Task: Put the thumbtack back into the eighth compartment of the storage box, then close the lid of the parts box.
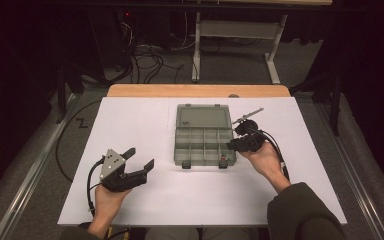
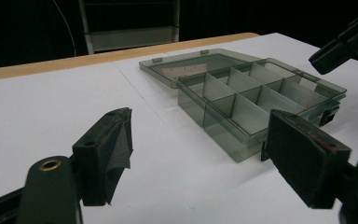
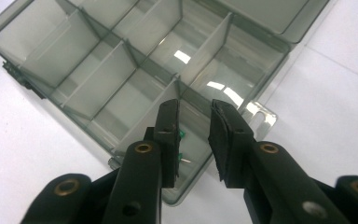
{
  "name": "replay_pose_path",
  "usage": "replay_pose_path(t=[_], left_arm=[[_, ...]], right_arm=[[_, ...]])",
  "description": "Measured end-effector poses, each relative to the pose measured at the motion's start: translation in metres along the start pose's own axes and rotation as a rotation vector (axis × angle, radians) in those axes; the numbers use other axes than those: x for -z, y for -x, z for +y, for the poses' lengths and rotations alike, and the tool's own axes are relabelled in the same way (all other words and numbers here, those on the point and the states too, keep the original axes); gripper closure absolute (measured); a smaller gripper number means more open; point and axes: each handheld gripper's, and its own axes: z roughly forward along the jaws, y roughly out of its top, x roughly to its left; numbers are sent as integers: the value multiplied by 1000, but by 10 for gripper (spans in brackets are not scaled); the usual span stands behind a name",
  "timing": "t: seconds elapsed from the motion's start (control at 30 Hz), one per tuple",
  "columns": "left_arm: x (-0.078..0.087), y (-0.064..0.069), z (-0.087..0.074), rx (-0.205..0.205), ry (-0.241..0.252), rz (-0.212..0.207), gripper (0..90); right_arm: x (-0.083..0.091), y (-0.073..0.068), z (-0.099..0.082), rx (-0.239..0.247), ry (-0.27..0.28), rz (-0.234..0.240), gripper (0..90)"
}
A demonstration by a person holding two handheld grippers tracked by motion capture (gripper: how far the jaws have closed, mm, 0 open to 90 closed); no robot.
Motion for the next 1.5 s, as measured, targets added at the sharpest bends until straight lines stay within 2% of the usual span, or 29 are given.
replay_pose_path(t=[0.43,0.57,1.1,1.5], left_arm=[[0,0,0,1,-2,0,236],[1,0,0,1,-1,1,236],[1,0,0,0,-4,3,236],[1,0,0,1,-7,7,237]], right_arm=[[6,14,-2,-65,44,-5,700],[5,19,-2,-94,48,-10,701],[4,34,-4,-149,52,-32,697],[-5,31,-1,-137,31,-31,712]])
